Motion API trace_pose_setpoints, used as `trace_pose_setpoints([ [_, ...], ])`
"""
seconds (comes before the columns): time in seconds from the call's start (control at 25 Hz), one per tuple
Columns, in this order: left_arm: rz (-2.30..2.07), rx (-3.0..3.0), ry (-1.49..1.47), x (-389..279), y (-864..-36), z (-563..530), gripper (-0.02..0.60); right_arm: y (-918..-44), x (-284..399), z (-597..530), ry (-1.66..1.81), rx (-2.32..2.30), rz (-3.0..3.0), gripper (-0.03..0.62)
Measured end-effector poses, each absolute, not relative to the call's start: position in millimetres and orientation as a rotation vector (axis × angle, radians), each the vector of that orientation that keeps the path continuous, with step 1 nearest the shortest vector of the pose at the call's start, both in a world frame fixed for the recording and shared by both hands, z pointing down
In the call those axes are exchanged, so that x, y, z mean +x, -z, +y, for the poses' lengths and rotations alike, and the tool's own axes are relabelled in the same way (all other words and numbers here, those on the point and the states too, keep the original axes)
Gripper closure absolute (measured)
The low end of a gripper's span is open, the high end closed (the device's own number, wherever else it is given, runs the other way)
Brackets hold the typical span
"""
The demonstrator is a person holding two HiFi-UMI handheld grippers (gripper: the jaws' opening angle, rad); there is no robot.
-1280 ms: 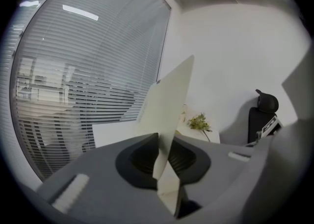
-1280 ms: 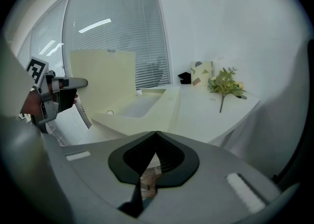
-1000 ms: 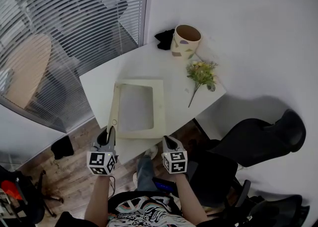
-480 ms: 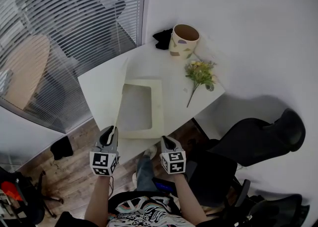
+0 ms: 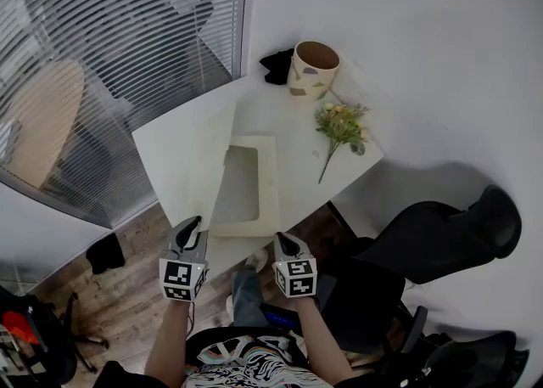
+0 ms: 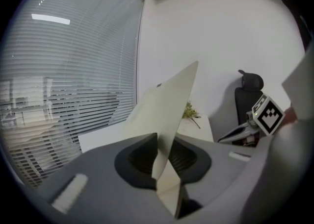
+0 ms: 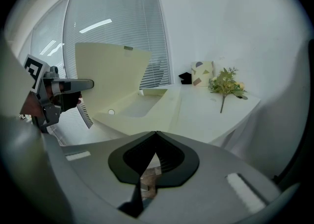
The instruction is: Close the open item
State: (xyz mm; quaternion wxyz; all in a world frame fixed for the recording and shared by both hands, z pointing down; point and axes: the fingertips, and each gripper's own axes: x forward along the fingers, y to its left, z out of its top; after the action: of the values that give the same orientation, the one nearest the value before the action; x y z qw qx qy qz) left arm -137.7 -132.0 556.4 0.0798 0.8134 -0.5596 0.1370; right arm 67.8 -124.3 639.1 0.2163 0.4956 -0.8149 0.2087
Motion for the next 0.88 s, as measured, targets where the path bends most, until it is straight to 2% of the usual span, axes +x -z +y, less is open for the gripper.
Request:
trace_pose_setpoints([
  [0.88,-1.554,2.519,-0.480,-100.4,-563.1,-137.9,0.465,-639.8,67.1,-124.7,-0.583,1.379,-2.263,0.594],
])
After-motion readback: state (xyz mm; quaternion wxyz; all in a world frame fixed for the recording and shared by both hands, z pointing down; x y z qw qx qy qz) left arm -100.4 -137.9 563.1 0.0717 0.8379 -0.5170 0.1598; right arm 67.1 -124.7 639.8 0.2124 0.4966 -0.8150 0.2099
